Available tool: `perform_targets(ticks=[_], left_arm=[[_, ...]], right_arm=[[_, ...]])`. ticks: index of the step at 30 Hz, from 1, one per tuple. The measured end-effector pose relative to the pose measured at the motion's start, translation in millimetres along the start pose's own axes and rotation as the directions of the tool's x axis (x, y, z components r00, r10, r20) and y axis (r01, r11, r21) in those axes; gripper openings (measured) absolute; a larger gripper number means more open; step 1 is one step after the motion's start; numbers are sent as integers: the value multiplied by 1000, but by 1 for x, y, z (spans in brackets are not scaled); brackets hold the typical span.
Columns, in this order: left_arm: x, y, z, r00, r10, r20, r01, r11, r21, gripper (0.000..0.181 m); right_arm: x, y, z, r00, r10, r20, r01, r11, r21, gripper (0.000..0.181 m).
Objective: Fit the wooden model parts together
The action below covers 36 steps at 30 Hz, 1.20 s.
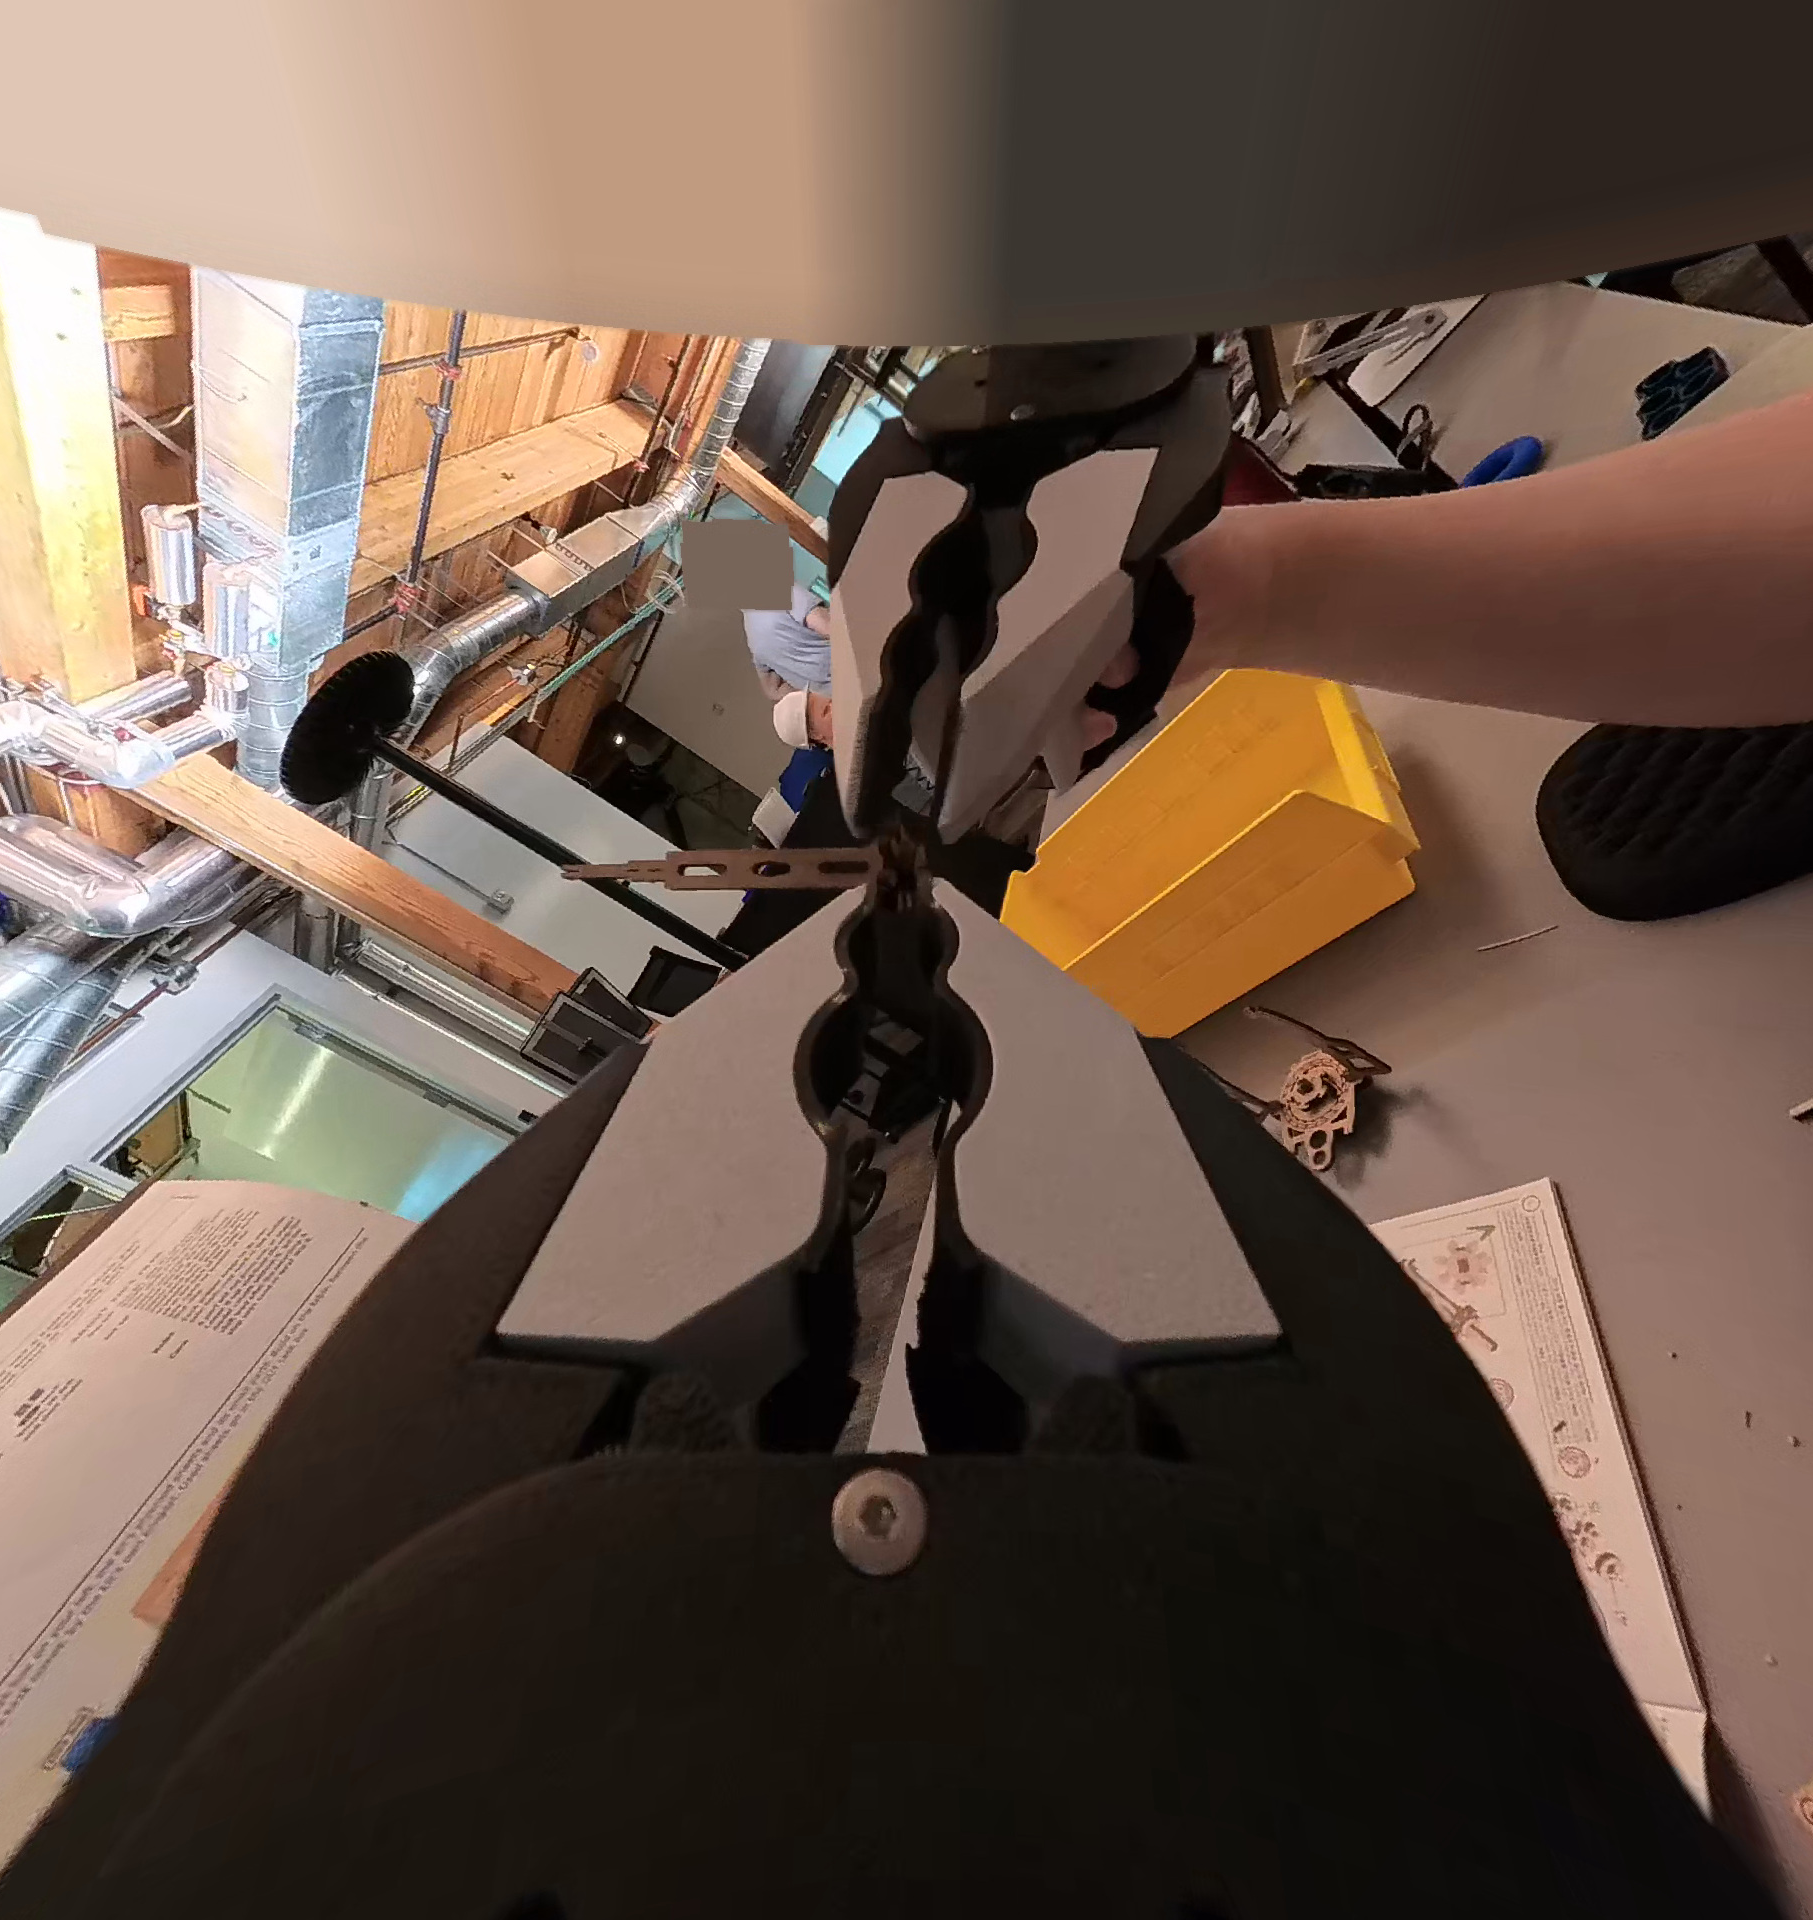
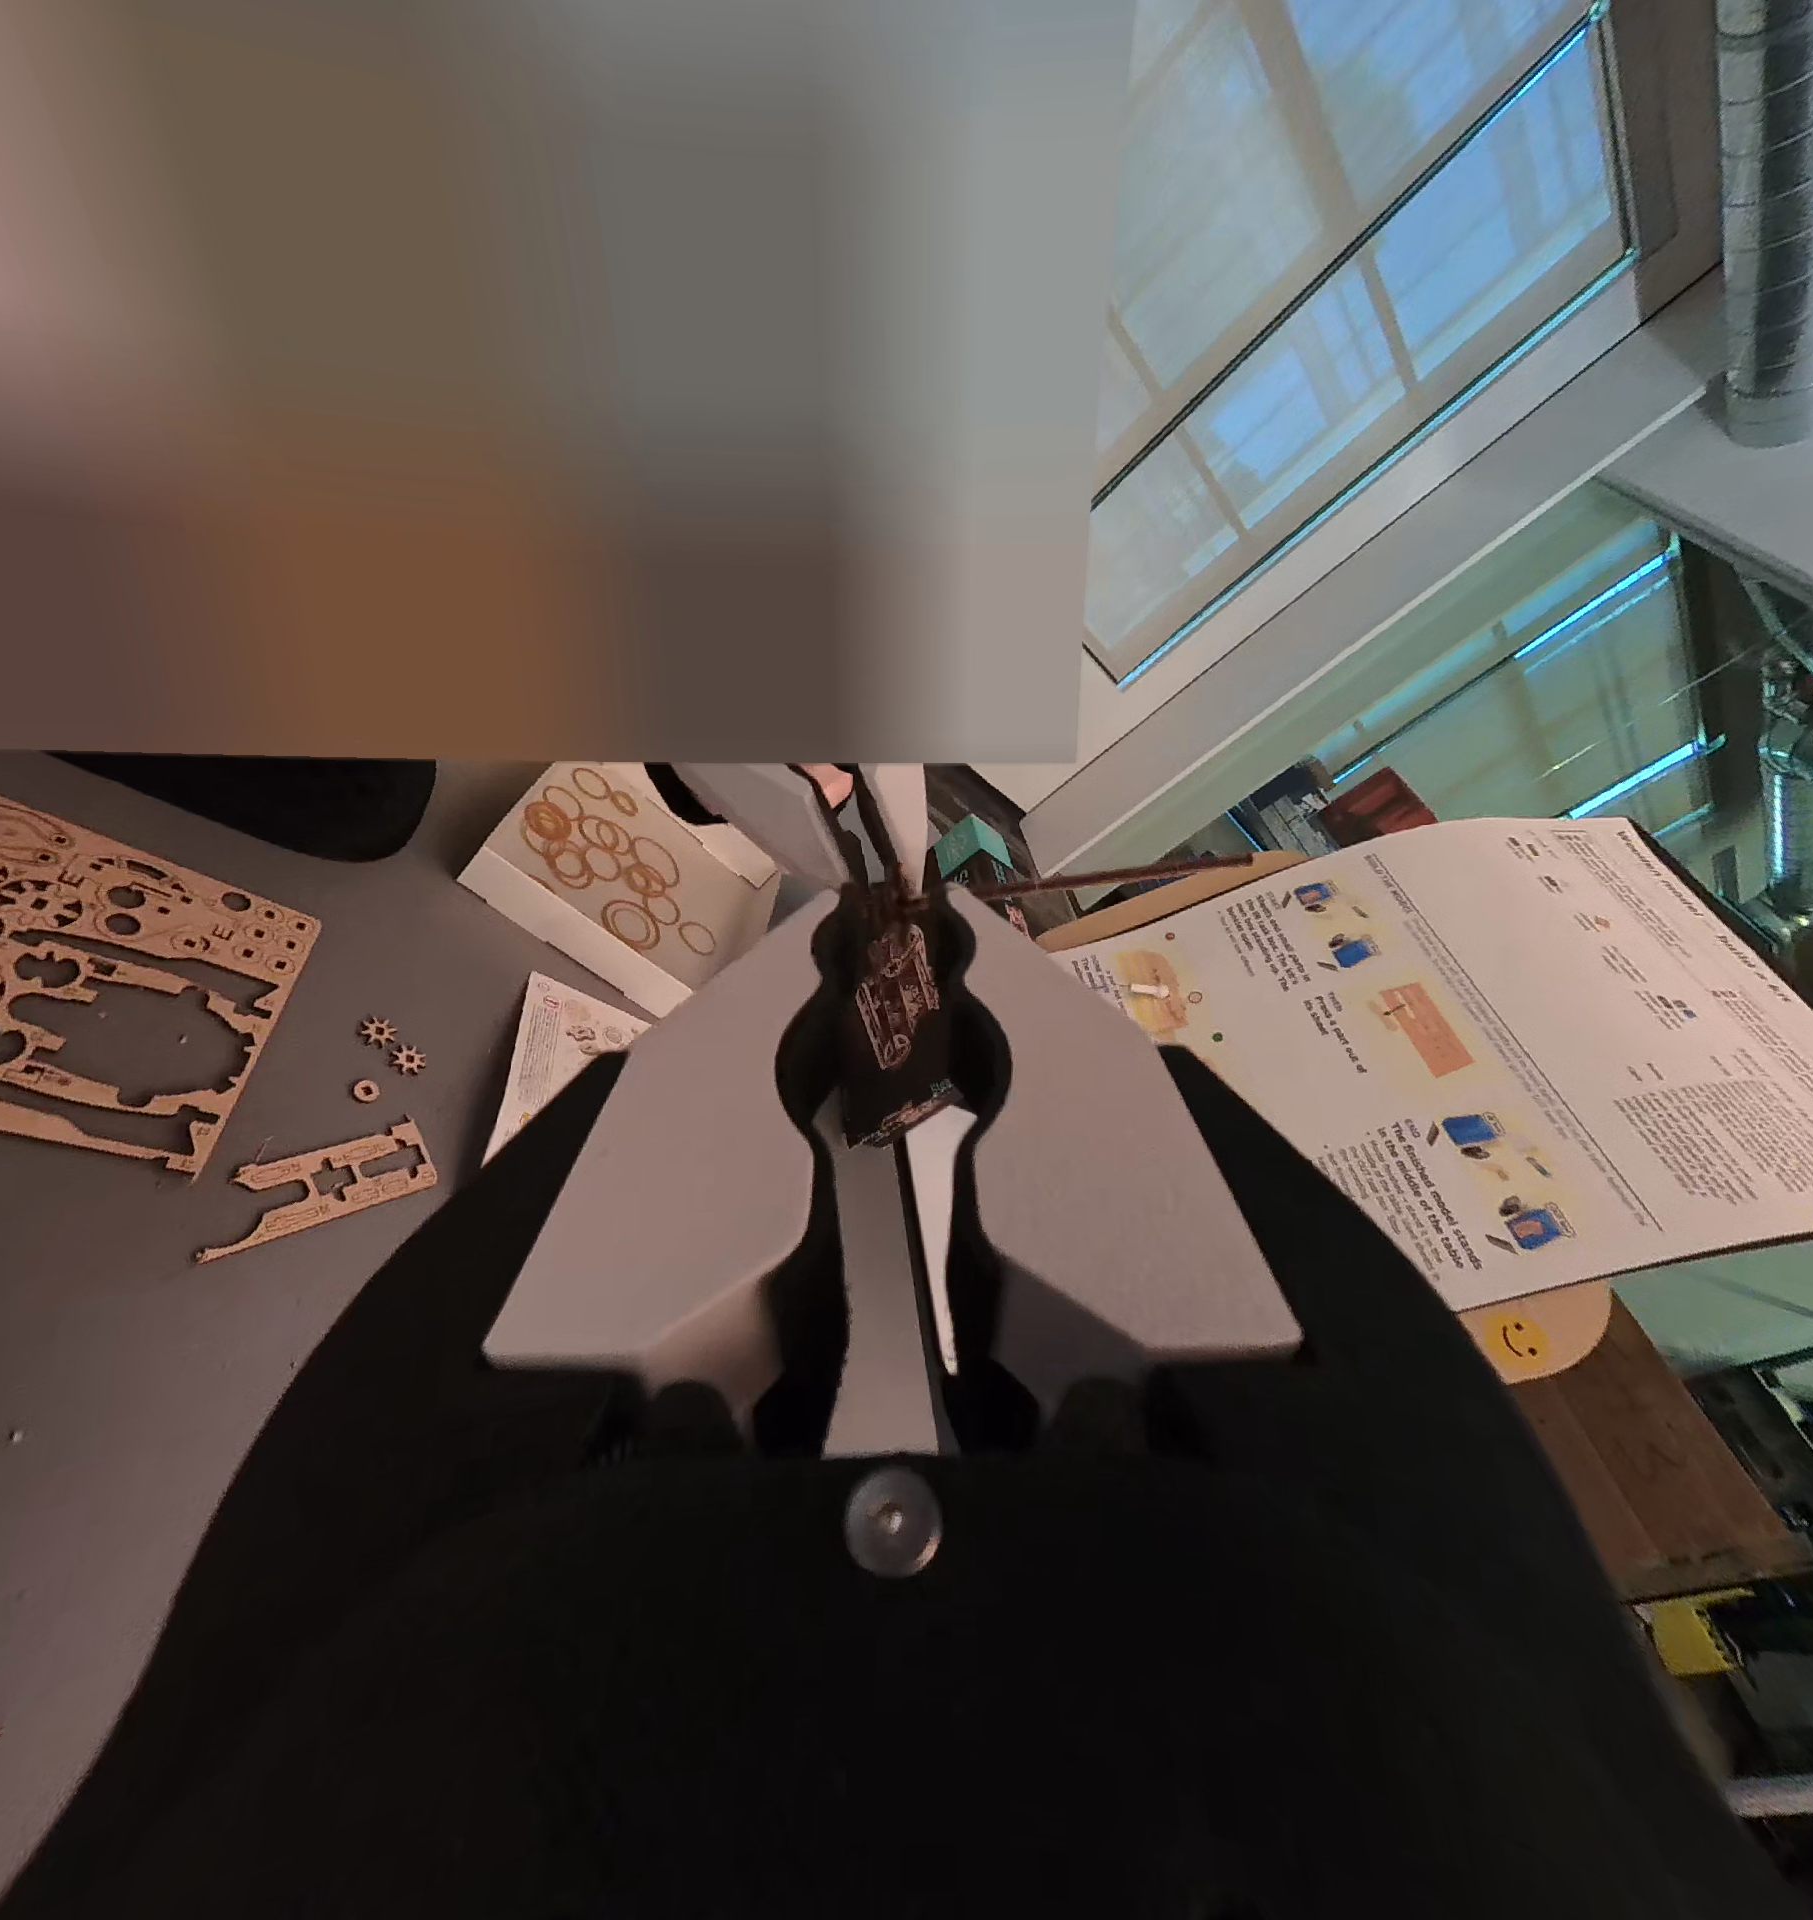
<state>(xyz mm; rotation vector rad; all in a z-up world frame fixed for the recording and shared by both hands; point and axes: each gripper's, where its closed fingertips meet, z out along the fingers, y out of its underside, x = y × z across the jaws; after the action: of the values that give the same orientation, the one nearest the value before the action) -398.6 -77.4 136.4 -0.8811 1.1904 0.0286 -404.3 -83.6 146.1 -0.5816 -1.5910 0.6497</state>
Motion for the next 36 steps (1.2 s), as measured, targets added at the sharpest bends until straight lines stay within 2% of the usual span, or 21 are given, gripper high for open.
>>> perform_targets(ticks=[1,7,21,36], left_arm=[[1,0,0,1000,3,-3,-3,1000,-1,3],[2,-2,1,1000,5,-6,-5,1000,3,3],[-1,-9,-2,999,40,22,-40,999,-5,2],[2,-8,0,995,96,23,-95,995,-29,2]], right_arm=[[0,0,1,1000,3,0,-3,1000,0,11],[-1,3,0,1000,-7,3,7,1000,-20,10],[-1,-5,0,1000,-26,-16,27,998,54,8],[-4,-4,-2,997,-74,-18,75,996,47,7]])
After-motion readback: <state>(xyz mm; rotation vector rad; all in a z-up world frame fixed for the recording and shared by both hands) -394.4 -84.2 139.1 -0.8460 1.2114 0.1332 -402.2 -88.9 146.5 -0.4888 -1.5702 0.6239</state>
